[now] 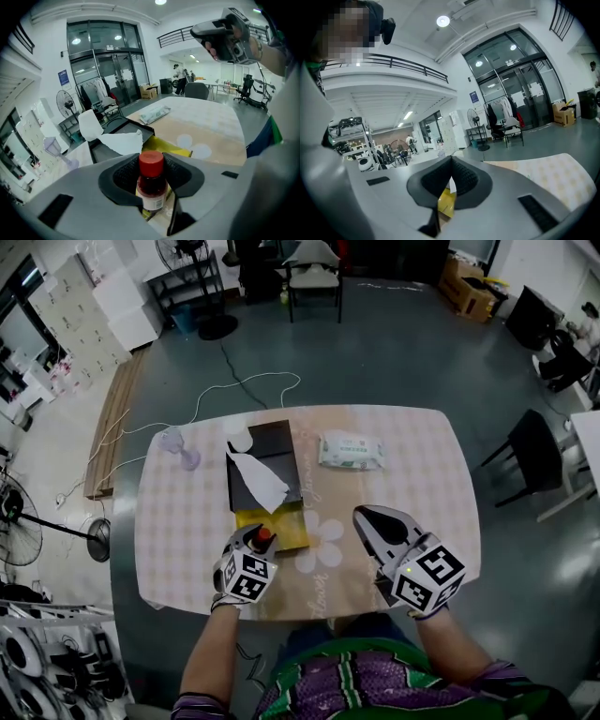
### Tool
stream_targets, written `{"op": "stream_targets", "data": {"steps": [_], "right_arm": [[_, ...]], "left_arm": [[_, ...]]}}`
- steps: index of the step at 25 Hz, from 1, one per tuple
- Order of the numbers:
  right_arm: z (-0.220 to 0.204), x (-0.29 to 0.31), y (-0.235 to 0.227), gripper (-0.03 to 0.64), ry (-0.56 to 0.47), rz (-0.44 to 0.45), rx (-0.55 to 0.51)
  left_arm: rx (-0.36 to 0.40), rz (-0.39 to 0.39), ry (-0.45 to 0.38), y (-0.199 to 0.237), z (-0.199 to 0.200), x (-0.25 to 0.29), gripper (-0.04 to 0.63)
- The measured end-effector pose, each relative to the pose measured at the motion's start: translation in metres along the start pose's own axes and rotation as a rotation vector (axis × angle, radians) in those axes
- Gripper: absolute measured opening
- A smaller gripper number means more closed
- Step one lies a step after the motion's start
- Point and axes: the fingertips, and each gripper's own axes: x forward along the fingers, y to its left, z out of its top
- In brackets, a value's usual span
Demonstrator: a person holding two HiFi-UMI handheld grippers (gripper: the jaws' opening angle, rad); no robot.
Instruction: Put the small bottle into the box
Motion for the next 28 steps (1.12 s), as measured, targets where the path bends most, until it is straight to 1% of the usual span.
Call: {"op": "stream_targets", "data": {"steps": [6,11,16,21,28], "right_arm": [[-0.003,0.005,-0.006,0.006,0.013,0.004,0.012],[-0.007,0.005,-0.019,0.006,0.019,-0.015,0.027],[-0.013,0.005,-0.032,0.006,0.027,-0.032,0.038],[-0.015,0.006,-0.038,0.006,0.032,-0.042,0.045],[-0.017,0.004,-0.049,0.006,0.04,-0.059,0.056]], "left_arm": [[-0.004,-0.041,0.045,-0.005,-0.007,0.027,0.17],[0.003,-0.073,0.074,-0.012,-0.013,0.05,0.17],[-0.001,-0.095,0.088,-0.014,-0.01,0.071,0.172],[0.009,-0.125,0.136,-0.015,-0.008,0.088,0.172],[0.007,-0.167,0.18,-0.018,-0.009,0.107,0.172]]}}
